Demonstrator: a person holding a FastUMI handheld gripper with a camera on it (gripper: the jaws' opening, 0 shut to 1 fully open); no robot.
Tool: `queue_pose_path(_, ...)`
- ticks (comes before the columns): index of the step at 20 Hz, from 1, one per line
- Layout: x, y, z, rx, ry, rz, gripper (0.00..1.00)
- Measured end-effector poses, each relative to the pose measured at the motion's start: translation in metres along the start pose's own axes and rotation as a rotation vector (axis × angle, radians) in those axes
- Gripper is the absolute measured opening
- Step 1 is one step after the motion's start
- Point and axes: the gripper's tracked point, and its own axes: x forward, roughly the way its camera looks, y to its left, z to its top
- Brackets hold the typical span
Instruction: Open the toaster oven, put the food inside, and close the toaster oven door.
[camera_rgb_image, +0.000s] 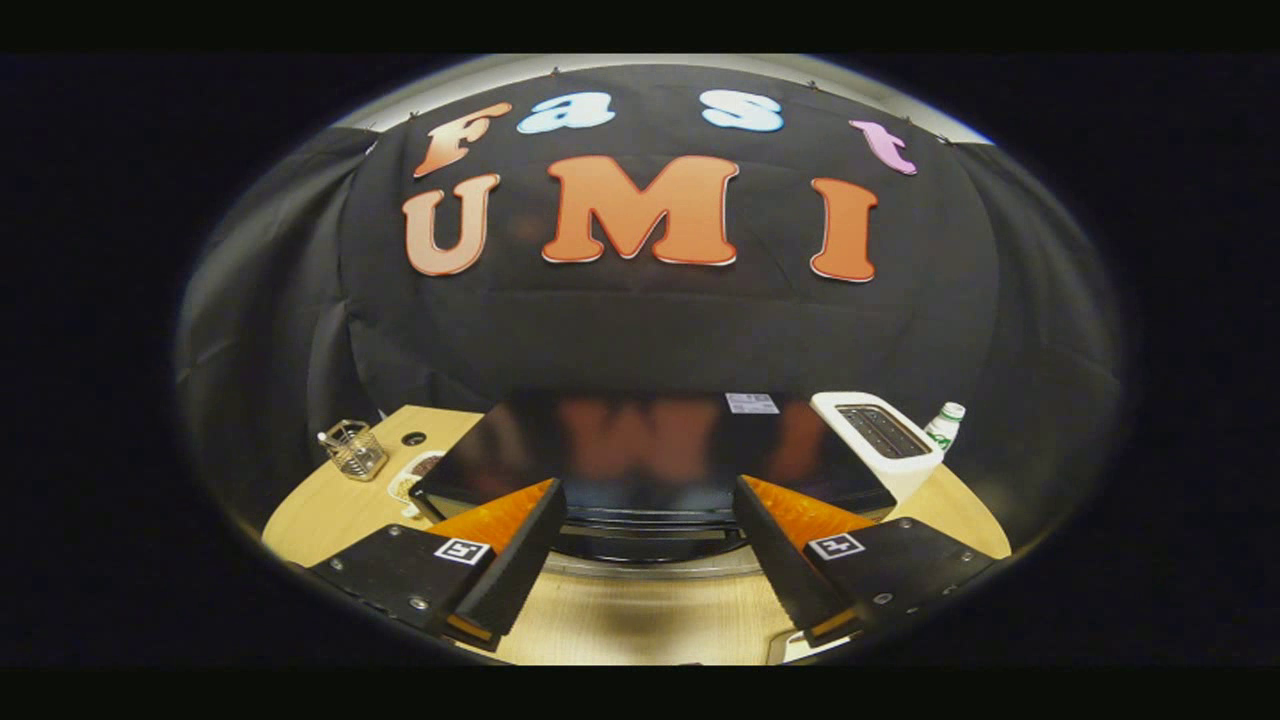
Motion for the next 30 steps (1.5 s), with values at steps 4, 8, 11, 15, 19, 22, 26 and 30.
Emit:
queue_pose_path(4, 0.003, 0.006, -0.013, 0.021, 0.043, 0.003, 0.99)
queue_pose_path(8, -0.005, 0.004, -0.019, 0.015, 0.085, 0.000, 0.99)
queue_pose_path(11, -0.013, 0.004, -0.023, 0.016, 0.095, -0.008, 1.00)
queue_pose_path(15, -0.044, 0.002, -0.045, 0.071, 0.104, -0.019, 1.00)
queue_pose_path(19, -0.074, 0.002, -0.075, 0.058, 0.135, -0.025, 0.99)
queue_pose_path(22, -0.088, 0.004, -0.101, 0.060, 0.168, -0.025, 0.98)
queue_pose_path(26, -0.102, 0.005, -0.136, 0.053, 0.215, -0.022, 0.98)
queue_pose_path(30, -0.107, 0.005, -0.176, 0.073, 0.303, -0.021, 0.98)
